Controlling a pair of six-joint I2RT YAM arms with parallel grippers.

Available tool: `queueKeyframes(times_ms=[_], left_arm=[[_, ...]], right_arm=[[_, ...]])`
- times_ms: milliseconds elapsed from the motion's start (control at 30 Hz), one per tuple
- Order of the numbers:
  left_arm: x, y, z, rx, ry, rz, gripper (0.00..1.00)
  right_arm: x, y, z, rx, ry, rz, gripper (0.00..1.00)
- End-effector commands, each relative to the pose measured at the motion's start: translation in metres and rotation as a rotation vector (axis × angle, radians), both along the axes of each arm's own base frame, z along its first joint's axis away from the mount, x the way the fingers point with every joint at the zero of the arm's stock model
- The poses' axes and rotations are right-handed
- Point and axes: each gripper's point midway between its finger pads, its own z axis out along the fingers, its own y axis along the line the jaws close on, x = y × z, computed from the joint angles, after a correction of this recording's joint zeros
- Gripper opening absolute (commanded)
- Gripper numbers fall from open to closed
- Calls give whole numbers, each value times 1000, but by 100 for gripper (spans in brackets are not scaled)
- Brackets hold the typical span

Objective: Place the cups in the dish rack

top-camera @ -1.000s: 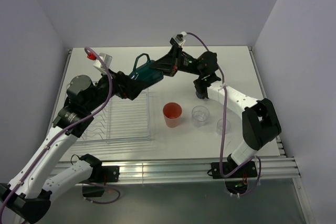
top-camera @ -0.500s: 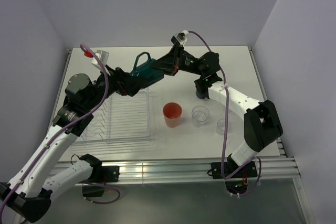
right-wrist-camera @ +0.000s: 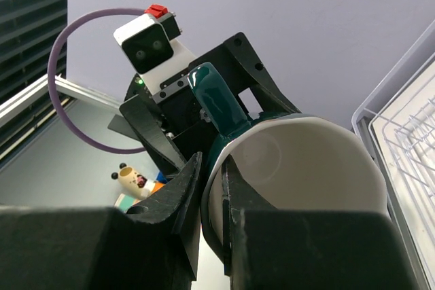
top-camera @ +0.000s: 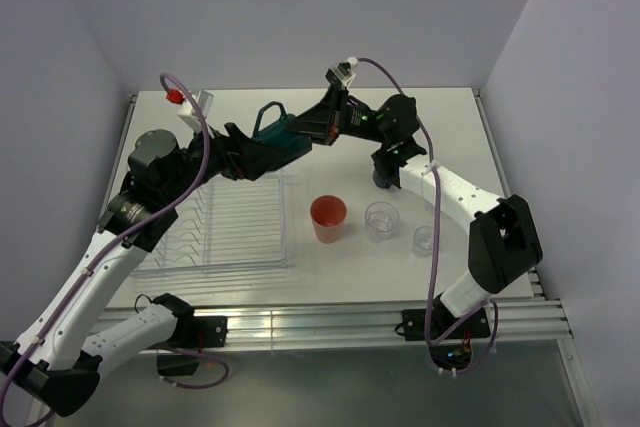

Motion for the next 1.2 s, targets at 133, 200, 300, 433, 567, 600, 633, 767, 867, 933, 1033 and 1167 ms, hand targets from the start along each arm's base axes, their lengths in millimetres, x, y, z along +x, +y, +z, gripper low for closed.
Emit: queueKeyframes(times_ms=[133,200,300,433,567,600,633,767,867,933,1033,1167], left_arm=[[-14,4,42,-48,-77,-10,99],[-15,2,43,-48,-71,-22,99],[-13,1,38,-35,-48,-20,99],[-7,4,33,-20,-21,15,95],[-8,4,36,-19,-27,9,99],[-8,5,35,-14,-21,13,99],[-6,4,33,-8,-18,12,99],[-6,-5,25,0,3,-36,99],[-4,-10,17,3,15,-56,99],[-3,-12,16,-4,15,-66,99],[-2,-15,17,-16,12,-76,99],[-1,-19,17,-24,18,-89,99]], right_arm=[[-18,-20,54,87,-146,-31,0],[-19,-20,54,91,-141,-24,0],[-21,-21,56,104,-137,-11,0],[-23,-24,58,112,-141,-7,0],[-19,-29,58,115,-140,-21,0],[-19,-29,58,120,-133,-17,0],[-20,-30,60,128,-139,-13,0],[-21,-30,65,141,-142,-5,0],[-22,-30,67,143,-146,0,0],[-21,-29,66,143,-144,-1,0],[-22,-28,65,145,-142,3,0],[-20,-28,65,148,-138,1,0]])
